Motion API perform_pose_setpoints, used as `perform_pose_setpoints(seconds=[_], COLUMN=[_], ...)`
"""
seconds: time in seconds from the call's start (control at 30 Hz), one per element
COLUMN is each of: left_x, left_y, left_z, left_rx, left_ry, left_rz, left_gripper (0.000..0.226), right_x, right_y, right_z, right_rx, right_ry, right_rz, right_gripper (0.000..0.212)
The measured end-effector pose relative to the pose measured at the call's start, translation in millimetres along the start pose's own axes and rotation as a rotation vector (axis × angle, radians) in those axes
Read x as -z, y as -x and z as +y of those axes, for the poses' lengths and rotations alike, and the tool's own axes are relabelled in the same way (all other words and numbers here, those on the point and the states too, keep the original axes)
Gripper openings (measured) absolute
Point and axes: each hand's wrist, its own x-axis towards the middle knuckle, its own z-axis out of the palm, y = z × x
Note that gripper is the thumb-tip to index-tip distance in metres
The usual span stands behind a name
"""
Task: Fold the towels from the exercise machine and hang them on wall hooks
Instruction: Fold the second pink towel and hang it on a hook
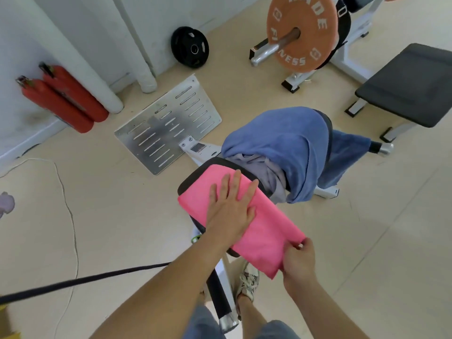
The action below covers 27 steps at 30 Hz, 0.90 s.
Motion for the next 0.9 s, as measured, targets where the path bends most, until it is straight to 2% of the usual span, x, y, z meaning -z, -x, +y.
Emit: perform_pose_setpoints(seconds=[0.13,0.23,0.27,0.37,0.43,0.47,0.53,0.57,0.63,0.7,0.8,0.9], left_x=[-14,-3,-1,-5,-1,3,20,30,49,69,106,143], left_y=[-4,-6,-9,-11,-9,-9,-12,-13,-10,-5,-2,0], left_z=[-1,-15,-29,-83,-94,-93,-89,-88,-91,-94,-89,-75], left_rx=[-0.01,-0.042,0.017,0.384,0.494,0.513,0.582,0.636,0.701,0.675,0.628,0.554], left_ry=[-0.047,0.113,0.225,0.531,0.548,0.509,0.505,0.591,0.849,1.004,1.283,1.56], left_rz=[0.016,0.014,-0.021,-0.148,-0.225,-0.251,-0.233,-0.221,-0.223,-0.27,-0.258,-0.256], left_gripper=[0.063,0.054,0.052,0.06,0.069,0.068,0.059,0.052,0.034,0.025,0.028,0.026], right_x=[2,-3,-1,10,15,16,15,16,22,29,37,38], right_y=[-6,0,4,20,30,35,44,47,48,45,42,54], right_z=[8,7,6,-2,-9,-15,-30,-38,-53,-63,-71,-87], right_rx=[0.05,0.051,0.09,0.341,0.393,0.34,0.122,0.033,-0.004,0.055,0.135,0.238], right_ry=[0.022,0.085,0.133,0.346,0.385,0.335,0.138,0.061,0.009,0.025,0.133,0.129], right_rz=[0.092,0.065,0.042,-0.049,-0.081,-0.121,-0.256,-0.317,-0.345,-0.261,-0.056,0.006], right_gripper=[0.021,0.018,0.017,0.014,0.018,0.019,0.025,0.029,0.031,0.03,0.024,0.023])
